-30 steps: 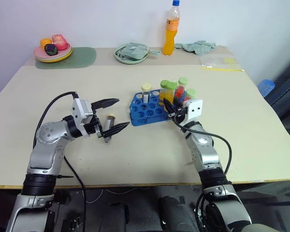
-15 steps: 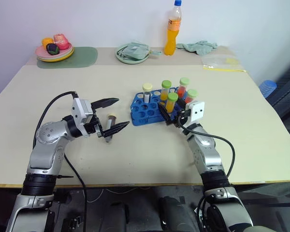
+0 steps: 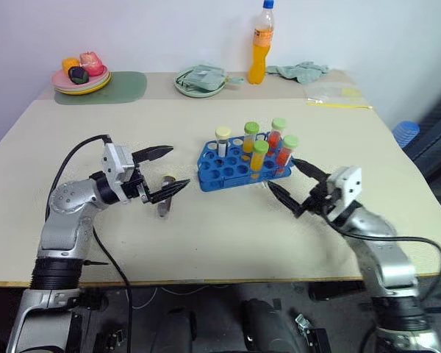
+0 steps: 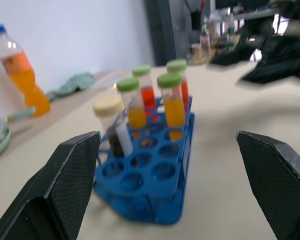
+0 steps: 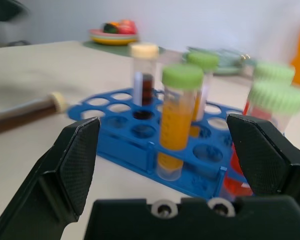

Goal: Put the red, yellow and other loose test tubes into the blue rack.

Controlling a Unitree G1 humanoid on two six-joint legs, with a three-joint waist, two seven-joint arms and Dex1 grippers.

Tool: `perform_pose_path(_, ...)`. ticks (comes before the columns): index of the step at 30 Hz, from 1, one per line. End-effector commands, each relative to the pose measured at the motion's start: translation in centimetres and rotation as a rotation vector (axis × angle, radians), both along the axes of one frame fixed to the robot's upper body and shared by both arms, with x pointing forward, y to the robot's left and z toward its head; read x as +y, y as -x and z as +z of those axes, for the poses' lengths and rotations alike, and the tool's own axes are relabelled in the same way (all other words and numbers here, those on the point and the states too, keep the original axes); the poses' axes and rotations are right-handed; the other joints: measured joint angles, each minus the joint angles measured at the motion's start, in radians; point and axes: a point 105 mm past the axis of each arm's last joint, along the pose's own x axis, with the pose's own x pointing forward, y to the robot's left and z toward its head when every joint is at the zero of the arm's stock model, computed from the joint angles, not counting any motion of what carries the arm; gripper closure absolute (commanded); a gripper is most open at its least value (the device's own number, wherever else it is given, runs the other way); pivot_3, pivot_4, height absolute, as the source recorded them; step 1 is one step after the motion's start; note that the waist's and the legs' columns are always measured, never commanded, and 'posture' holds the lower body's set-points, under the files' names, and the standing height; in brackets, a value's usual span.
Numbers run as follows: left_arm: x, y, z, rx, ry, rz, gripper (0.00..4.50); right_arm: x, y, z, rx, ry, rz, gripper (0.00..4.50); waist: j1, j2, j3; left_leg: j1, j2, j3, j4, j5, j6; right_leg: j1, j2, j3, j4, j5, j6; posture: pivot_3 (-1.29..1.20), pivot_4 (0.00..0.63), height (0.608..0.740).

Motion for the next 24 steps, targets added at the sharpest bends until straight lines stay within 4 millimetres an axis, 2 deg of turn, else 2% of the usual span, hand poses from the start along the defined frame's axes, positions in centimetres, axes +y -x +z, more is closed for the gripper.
perform_pose_path(1, 1.7, -0.6, 1.2, 0.044, -0.010, 0.087, 0.00, -0.2, 2.0, 2.0, -0.002, 0.094, 0.145, 0.07, 0.000, -0.001, 0.000, 0.000, 0.000, 0.000, 0.000, 0.000, 0.000, 0.000, 0.000, 0.000, 0.000, 0.000, 0.000, 0.00, 0.150, 0.740)
perform_pose_path(4, 2.8, -1.7, 1.2, 0.102, -0.074, 0.240, 0.00, -1.6, 3.0, 1.3, 0.081, 0.184, 0.230, 0.07, 0.001, -0.002, 0.000, 0.001, 0.000, -0.001, 0.000, 0.000, 0.000, 0.001, 0.001, 0.000, 0.000, 0.000, 0.000, 0.00, 0.150, 0.740)
perform_pose_path(7, 3.5, -1.8, 1.3, 0.186, -0.119, 0.344, 0.00, -1.9, 3.2, 2.0, 0.046, 0.219, 0.276, 0.07, 0.001, -0.003, 0.001, 0.000, 0.000, -0.001, 0.000, 0.000, 0.000, 0.001, 0.000, 0.000, -0.001, 0.000, 0.001, 0.00, 0.150, 0.740)
perform_pose_path(14, 3.6, -1.8, 0.9, 0.404, -0.192, 0.478, 0.00, -0.3, 1.9, 3.5, -0.018, 0.182, 0.313, 0.07, 0.000, -0.003, 0.001, 0.000, 0.000, -0.001, 0.000, 0.000, 0.000, 0.001, 0.001, 0.000, 0.000, 0.000, 0.002, 0.00, 0.150, 0.740)
perform_pose_path(16, 4.1, -2.2, 0.2, 0.523, -0.300, 0.585, 0.00, -0.3, 1.5, 3.3, -0.012, 0.166, 0.319, 0.07, 0.004, -0.005, 0.002, 0.000, 0.000, -0.002, 0.000, 0.000, 0.000, 0.001, 0.001, -0.001, 0.000, 0.000, 0.003, 0.00, 0.150, 0.740)
perform_pose_path(19, 4.3, -2.4, 0.1, 0.659, -0.276, 0.663, 0.00, -0.1, 1.4, 2.8, -0.007, 0.162, 0.322, 0.07, 0.007, -0.005, 0.002, -0.001, -0.001, -0.002, 0.000, 0.000, 0.000, 0.001, 0.000, -0.001, -0.001, 0.001, 0.004, 0.00, 0.150, 0.740)
perform_pose_path(24, 3.5, -1.9, -0.2, 0.857, -0.272, 0.680, 0.00, 0.7, 1.6, 2.5, -0.005, 0.147, 0.338, 0.07, 0.003, -0.005, 0.002, -0.001, -0.001, -0.002, 0.000, 0.000, 0.000, 0.001, 0.000, -0.001, 0.000, 0.001, 0.004, 0.00, 0.150, 0.740)
